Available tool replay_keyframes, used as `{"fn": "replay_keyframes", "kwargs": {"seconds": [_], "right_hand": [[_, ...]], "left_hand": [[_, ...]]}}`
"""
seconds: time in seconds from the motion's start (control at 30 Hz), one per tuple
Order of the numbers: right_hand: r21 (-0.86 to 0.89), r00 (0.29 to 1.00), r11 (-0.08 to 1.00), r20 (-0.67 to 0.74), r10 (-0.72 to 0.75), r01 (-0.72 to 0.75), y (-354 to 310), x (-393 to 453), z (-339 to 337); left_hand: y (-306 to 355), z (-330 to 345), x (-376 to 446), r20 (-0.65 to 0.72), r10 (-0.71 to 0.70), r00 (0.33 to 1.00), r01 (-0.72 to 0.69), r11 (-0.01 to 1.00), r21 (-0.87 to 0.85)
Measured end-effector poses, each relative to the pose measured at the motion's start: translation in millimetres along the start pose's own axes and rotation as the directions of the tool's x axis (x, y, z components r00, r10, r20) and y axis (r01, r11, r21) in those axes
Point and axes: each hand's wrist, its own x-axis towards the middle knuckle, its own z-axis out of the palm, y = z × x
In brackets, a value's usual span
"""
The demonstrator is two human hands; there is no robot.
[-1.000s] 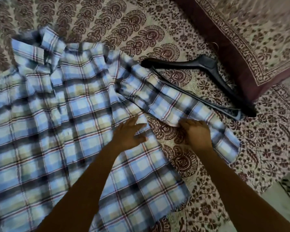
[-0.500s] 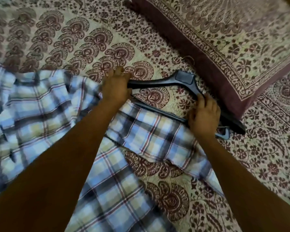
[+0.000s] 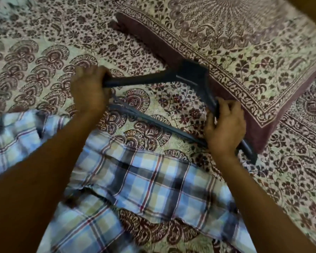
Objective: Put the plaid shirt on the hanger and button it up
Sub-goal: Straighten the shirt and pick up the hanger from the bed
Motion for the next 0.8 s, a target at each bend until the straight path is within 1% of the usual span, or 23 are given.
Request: {"fn": "replay_keyframes", "kwargs": {"seconds": [0.07, 0.13, 0.23, 0.27, 0.3, 0.37, 0.43, 0.5, 0.57, 0.6, 0.63, 0.7, 0.73, 0.8], "right_hand": [[0.012, 0.999, 0.999, 0.023, 0.043, -0.043, 0, 23, 7], [0.015, 0.994, 0.994, 0.027, 0.104, -0.105, 2, 40, 11], [0.063, 0.981, 0.98, 0.049, 0.187, -0.19, -5, 44, 17], [0.083, 0.978, 0.975, 0.055, 0.2, -0.204, -10, 40, 17], [0.09, 0.98, 0.977, 0.054, 0.191, -0.195, -15, 33, 17], [0.077, 0.996, 0.993, 0.014, 0.09, -0.091, -17, 14, 13], [0.13, 0.998, 0.99, 0.006, -0.057, 0.056, -13, -16, 9], [0.184, 0.977, 0.97, 0.108, -0.182, 0.16, -5, -57, 3], [0.148, 0.953, 0.971, 0.211, -0.215, 0.187, 7, -100, -5], [0.1, 0.952, 0.981, 0.244, -0.186, 0.166, 13, -117, -8], [0.039, 0.954, 0.991, 0.268, -0.137, 0.131, 18, -132, -13], [-0.083, 0.953, 0.994, 0.298, -0.044, 0.072, 28, -144, -17], [-0.135, 0.948, 0.989, 0.317, -0.02, 0.066, 32, -146, -22], [-0.201, 0.938, 0.978, 0.347, 0.015, 0.058, 40, -145, -30]], "left_hand": [[9, 11, 30, 0.011, -0.072, 0.997, 0.072, 0.997, 0.007], [22, 18, 56, 0.085, -0.094, 0.992, 0.095, 0.995, -0.012], [30, 25, 68, 0.247, -0.132, 0.96, 0.177, 0.969, -0.172], [29, 27, 65, 0.276, -0.125, 0.953, 0.194, 0.952, -0.239], [25, 24, 58, 0.271, -0.108, 0.956, 0.189, 0.937, -0.295], [12, 17, 33, 0.241, -0.079, 0.967, 0.169, 0.909, -0.381], [-11, 4, -3, 0.226, -0.115, 0.967, 0.201, 0.892, -0.406], [-36, -16, -41, 0.206, -0.195, 0.959, 0.262, 0.888, -0.378], [-59, -34, -74, 0.246, -0.23, 0.942, 0.302, 0.901, -0.312], [-69, -41, -87, 0.289, -0.204, 0.935, 0.284, 0.92, -0.27], [-79, -47, -98, 0.33, -0.143, 0.933, 0.228, 0.945, -0.234], [-96, -45, -106, 0.433, 0.017, 0.901, 0.046, 0.99, -0.134], [-100, -44, -107, 0.484, 0.048, 0.874, -0.02, 0.998, -0.062], [-98, -41, -101, 0.54, 0.048, 0.84, -0.093, 0.994, 0.057]]}}
